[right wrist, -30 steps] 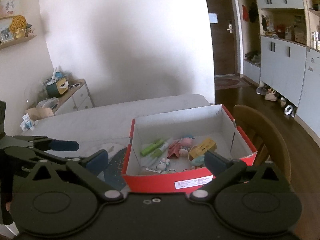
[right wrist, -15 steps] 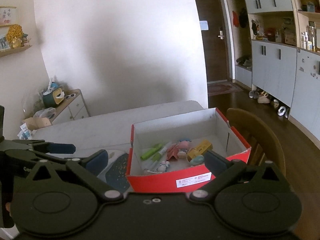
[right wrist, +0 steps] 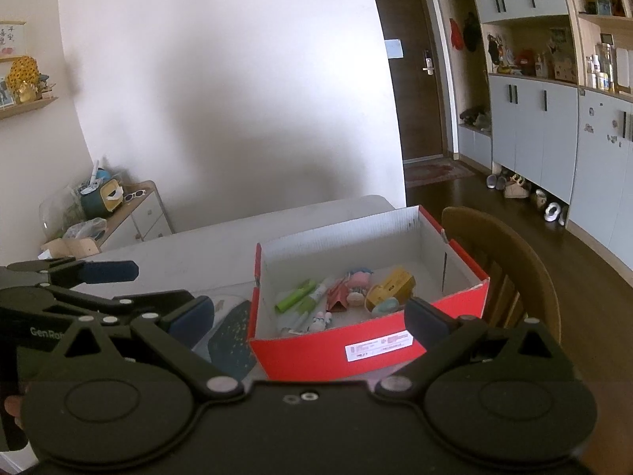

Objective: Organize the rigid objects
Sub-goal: 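Withdraw both tools up and away from the filled box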

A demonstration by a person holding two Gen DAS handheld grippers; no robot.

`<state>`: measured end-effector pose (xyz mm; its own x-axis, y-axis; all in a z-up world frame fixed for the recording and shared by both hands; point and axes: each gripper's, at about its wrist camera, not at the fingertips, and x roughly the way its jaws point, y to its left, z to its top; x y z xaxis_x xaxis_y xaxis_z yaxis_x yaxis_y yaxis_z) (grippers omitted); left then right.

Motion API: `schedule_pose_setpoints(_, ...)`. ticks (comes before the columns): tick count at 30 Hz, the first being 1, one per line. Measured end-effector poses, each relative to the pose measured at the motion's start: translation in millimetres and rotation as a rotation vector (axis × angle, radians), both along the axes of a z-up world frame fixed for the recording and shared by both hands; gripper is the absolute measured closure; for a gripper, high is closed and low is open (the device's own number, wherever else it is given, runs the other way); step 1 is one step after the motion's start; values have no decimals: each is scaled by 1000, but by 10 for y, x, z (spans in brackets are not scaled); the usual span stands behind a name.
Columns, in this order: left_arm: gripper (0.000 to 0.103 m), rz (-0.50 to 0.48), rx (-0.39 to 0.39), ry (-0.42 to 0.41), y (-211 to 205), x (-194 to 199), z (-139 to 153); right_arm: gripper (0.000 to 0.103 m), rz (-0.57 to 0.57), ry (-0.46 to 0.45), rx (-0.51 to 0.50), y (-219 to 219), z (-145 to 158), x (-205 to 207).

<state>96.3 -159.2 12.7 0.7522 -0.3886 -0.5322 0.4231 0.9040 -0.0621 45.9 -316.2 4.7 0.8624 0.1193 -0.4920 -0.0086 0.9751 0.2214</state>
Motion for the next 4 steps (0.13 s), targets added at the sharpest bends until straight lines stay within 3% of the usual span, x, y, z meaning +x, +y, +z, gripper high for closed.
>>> schedule_pose_setpoints(4,0,2,4,5,4,-2,-10,0,-2,6,5,1,-16,-15)
